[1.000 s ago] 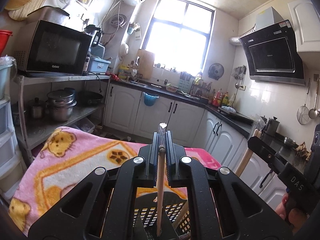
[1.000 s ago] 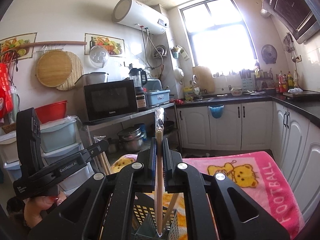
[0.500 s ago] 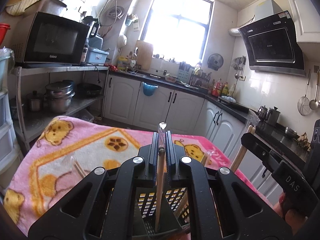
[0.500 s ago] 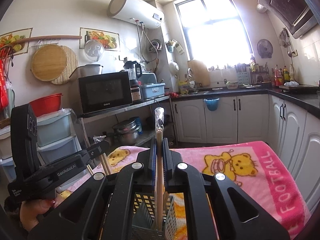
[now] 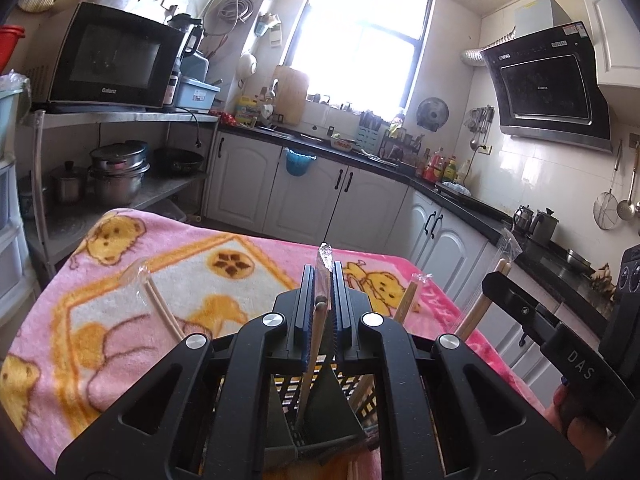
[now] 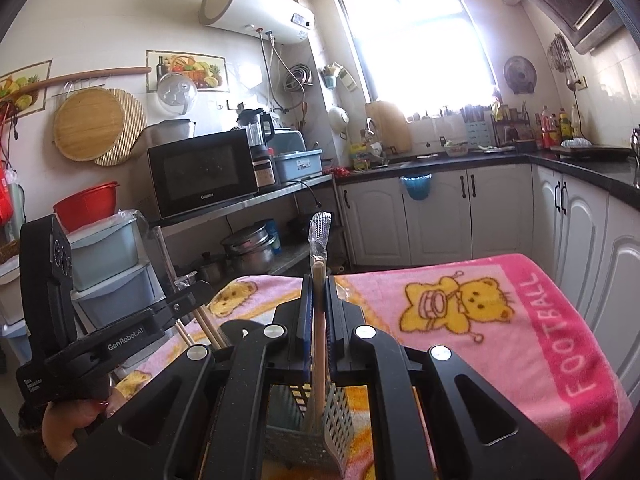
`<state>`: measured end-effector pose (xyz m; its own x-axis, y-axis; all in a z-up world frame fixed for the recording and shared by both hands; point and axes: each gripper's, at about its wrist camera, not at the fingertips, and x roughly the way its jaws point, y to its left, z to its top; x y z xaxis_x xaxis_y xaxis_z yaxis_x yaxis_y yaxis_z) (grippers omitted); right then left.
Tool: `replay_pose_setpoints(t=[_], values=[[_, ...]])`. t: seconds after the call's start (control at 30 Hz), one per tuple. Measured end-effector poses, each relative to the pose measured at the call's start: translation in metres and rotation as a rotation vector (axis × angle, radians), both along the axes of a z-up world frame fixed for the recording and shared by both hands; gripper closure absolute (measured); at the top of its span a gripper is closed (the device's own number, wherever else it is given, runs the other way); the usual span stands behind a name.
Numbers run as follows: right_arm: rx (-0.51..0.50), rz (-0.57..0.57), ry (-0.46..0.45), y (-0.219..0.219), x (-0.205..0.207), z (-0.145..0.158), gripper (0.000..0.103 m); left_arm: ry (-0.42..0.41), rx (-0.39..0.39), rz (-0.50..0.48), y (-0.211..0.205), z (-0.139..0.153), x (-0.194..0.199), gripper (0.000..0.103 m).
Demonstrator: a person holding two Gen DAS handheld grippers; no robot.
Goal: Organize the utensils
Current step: 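Lower the chopsticks into the basket and open both grippers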
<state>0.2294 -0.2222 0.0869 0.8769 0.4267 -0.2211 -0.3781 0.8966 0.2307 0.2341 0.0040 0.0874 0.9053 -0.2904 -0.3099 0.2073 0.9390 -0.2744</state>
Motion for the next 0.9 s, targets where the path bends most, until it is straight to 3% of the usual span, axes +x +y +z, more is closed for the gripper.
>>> replay_pose_setpoints(t=[0.27, 0.4, 0.9], values=[[0.008, 0.000, 0.054, -0.007, -0.002, -0.007, 0.096, 0.016, -0.009, -0.005, 0.001, -0.001, -0.006, 0.097], [0.010, -0.005, 0.065, -0.010, -0.005, -0.009, 0.083, 0.034, -0.011, -0.009, 0.004, -0.001, -0.010, 0.089], [0.002, -0.013, 0.109, -0.016, -0.016, -0.015, 0.065, 0.085, -0.023, 0.013, 0.018, -0.006, -0.026, 0.061]])
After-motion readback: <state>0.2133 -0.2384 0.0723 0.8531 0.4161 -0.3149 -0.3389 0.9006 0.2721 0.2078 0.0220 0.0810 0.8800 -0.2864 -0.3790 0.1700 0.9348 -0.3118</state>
